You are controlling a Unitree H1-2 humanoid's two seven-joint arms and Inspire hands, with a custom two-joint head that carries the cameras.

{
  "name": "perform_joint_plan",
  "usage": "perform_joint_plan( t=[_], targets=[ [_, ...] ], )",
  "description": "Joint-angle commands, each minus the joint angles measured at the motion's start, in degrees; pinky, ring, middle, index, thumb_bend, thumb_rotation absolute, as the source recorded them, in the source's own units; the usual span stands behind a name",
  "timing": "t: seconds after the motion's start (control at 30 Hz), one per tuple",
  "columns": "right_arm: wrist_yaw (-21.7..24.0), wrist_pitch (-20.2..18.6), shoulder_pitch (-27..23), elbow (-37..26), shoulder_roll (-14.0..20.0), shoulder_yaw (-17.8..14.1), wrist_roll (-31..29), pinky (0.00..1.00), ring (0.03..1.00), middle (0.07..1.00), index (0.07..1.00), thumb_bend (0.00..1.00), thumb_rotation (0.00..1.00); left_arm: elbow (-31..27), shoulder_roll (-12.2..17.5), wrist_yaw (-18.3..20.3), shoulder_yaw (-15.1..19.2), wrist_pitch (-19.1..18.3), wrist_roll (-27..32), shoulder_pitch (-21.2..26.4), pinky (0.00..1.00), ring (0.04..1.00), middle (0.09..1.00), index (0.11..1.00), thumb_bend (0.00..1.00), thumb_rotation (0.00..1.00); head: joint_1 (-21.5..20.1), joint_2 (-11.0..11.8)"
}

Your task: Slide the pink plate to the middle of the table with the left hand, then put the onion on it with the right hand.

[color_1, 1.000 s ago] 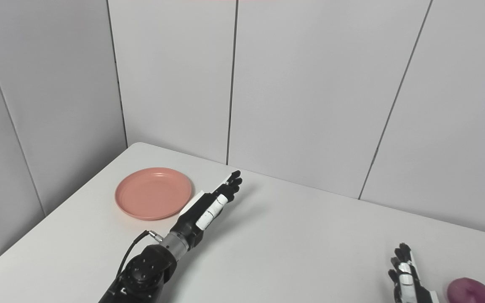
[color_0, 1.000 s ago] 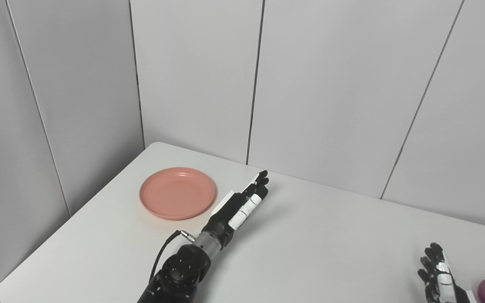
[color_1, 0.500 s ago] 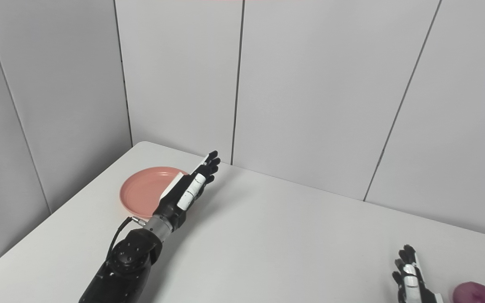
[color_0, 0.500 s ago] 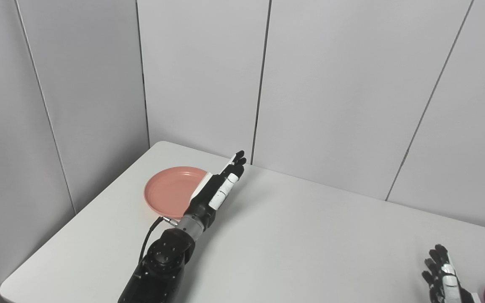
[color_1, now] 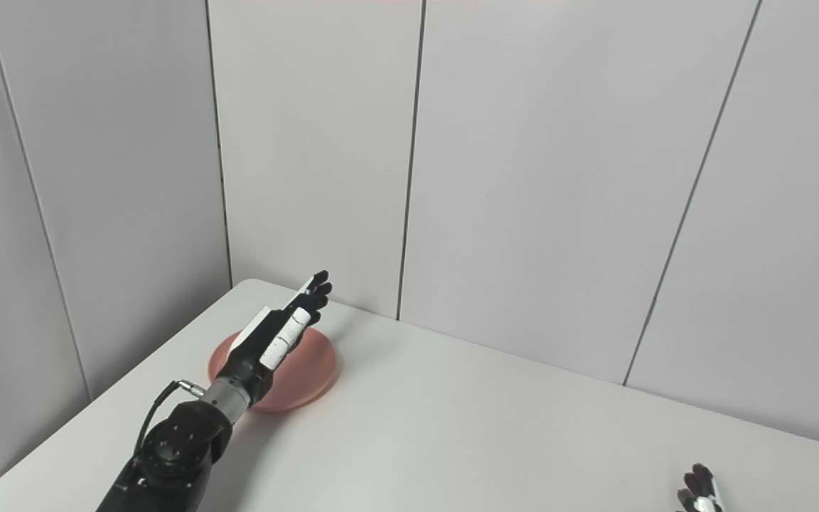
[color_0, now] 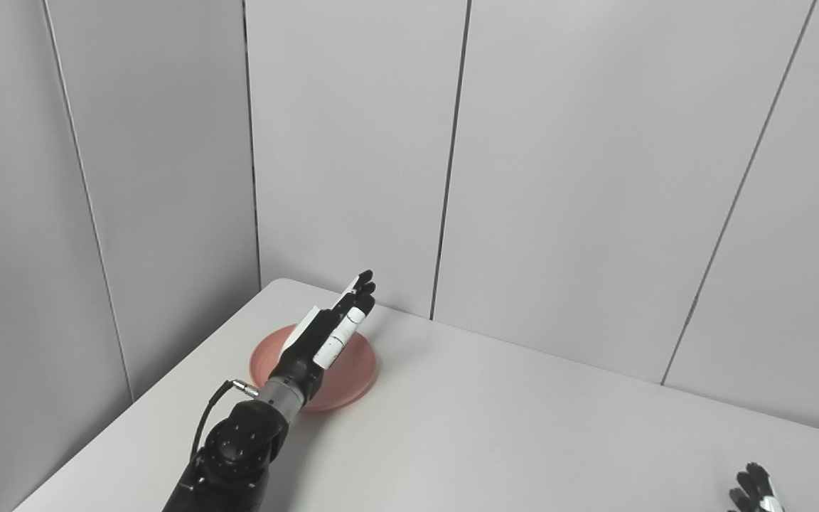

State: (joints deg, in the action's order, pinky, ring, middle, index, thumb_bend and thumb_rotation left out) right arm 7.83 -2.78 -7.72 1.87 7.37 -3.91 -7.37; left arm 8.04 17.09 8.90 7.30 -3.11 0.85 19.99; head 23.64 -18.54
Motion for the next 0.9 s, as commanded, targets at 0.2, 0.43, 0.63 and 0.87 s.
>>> perform_joint_plan(
  t=[0.2, 0.43, 0.63, 0.87],
  targets=[
    [0.1, 0.8, -1.3, -1.4, 0.0, 0.1, -0.5, 1.0, 1.0, 1.0, 1.0, 0.38, 1.0, 1.3, 5.2, -0.4, 1.5, 3.1, 0.0, 3.4, 1.0, 0.987, 1.0, 1.0, 0.77, 1.0, -0.4, 0.2],
    [-0.2, 0.9, -1.2, -1.7, -0.3, 0.1, -0.6, 1.0, 1.0, 1.0, 1.0, 0.39, 1.0, 5.4, 8.4, 0.3, 2.7, 3.6, 1.0, 4.0, 1.0, 0.981, 0.991, 0.985, 0.8, 1.0, -0.7, 0.1],
    [-0.3, 0.8, -1.1, -1.9, -0.2, 0.2, -0.1, 1.0, 1.0, 1.0, 1.0, 0.39, 1.0, 11.5, 9.9, 0.3, 4.4, 4.7, 2.1, 6.1, 1.0, 0.984, 0.973, 0.967, 0.8, 1.0, -0.7, 0.1],
    [0.0, 1.4, -1.2, -1.4, -0.3, 0.1, -0.8, 1.0, 1.0, 1.0, 1.0, 0.37, 1.0, 18.8, 11.7, 0.0, 4.6, 10.1, 1.7, 8.0, 0.99, 0.935, 0.938, 0.93, 0.81, 1.0, -0.9, 0.2]
  ],
)
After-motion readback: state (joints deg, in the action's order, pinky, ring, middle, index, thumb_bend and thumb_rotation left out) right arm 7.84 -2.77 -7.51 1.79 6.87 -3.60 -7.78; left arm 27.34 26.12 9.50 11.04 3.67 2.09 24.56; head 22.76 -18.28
